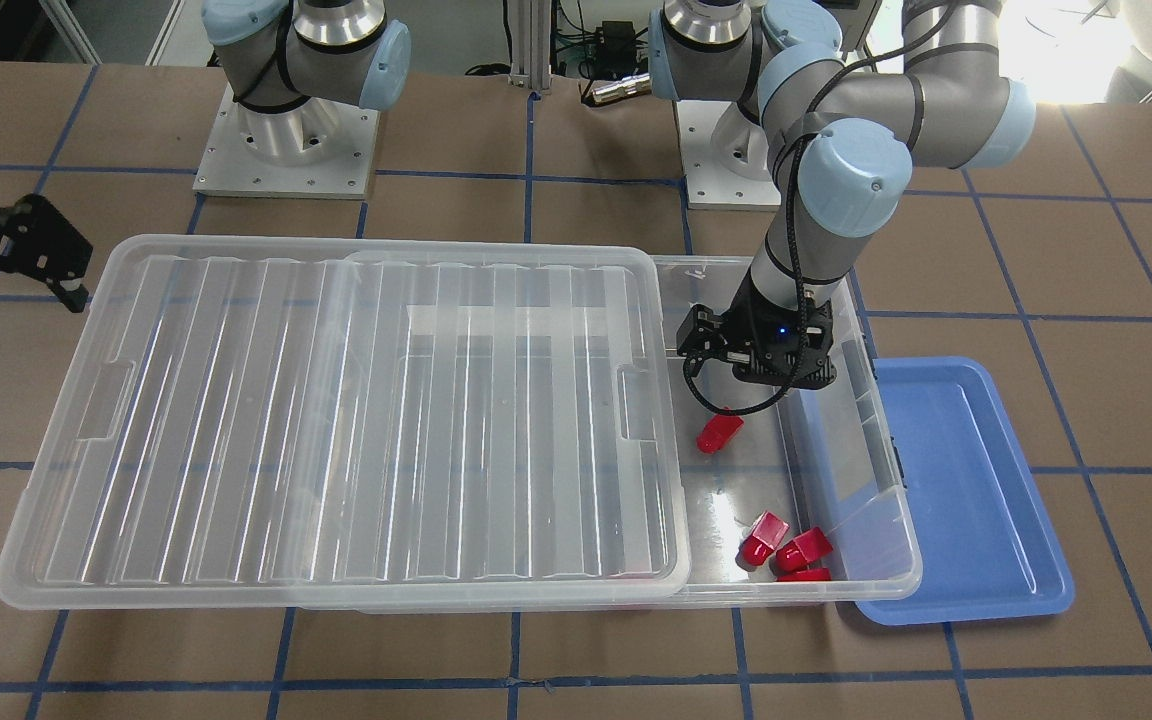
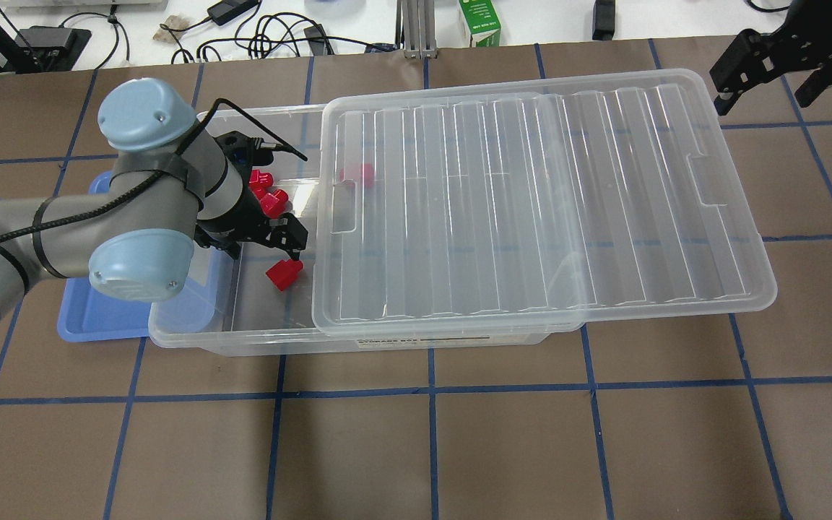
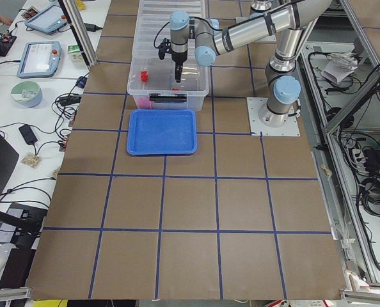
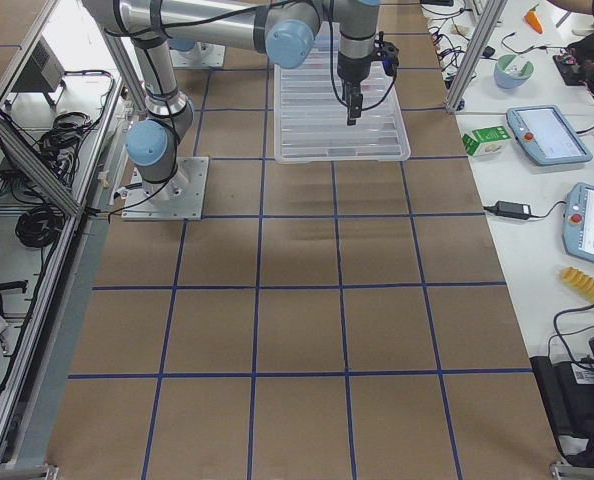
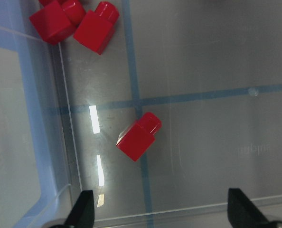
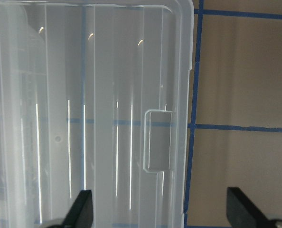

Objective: Place red block in blue tray from box

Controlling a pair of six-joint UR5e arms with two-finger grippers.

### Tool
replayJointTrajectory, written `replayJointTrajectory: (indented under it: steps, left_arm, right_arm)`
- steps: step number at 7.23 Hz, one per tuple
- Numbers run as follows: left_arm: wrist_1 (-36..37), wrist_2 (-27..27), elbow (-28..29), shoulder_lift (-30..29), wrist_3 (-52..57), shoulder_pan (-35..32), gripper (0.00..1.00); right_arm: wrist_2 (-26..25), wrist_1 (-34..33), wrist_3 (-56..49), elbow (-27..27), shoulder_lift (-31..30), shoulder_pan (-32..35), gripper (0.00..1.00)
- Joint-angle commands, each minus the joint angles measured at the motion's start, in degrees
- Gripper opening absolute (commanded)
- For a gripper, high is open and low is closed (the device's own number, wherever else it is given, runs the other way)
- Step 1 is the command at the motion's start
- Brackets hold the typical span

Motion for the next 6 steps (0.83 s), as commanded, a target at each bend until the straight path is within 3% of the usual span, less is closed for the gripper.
replayJointTrajectory:
  steps: [1, 3, 6]
  left_arm:
    - [3.18, 0.27, -2.11, -2.76, -2.59, 0.11, 1.00]
    - [4.32, 0.27, -2.20, -4.53, -3.32, 0.28, 1.00]
    - [6.26, 0.27, -2.46, -6.46, -3.58, 0.46, 1.00]
  right_arm:
    - [0.55, 1.81, 10.54, 1.20, -2.39, 6.24, 1.00]
    - [-0.23, 0.76, 23.12, 2.88, -4.06, 15.48, 1.00]
    - [0.12, -5.38, 24.41, 5.07, -3.37, 17.45, 1.00]
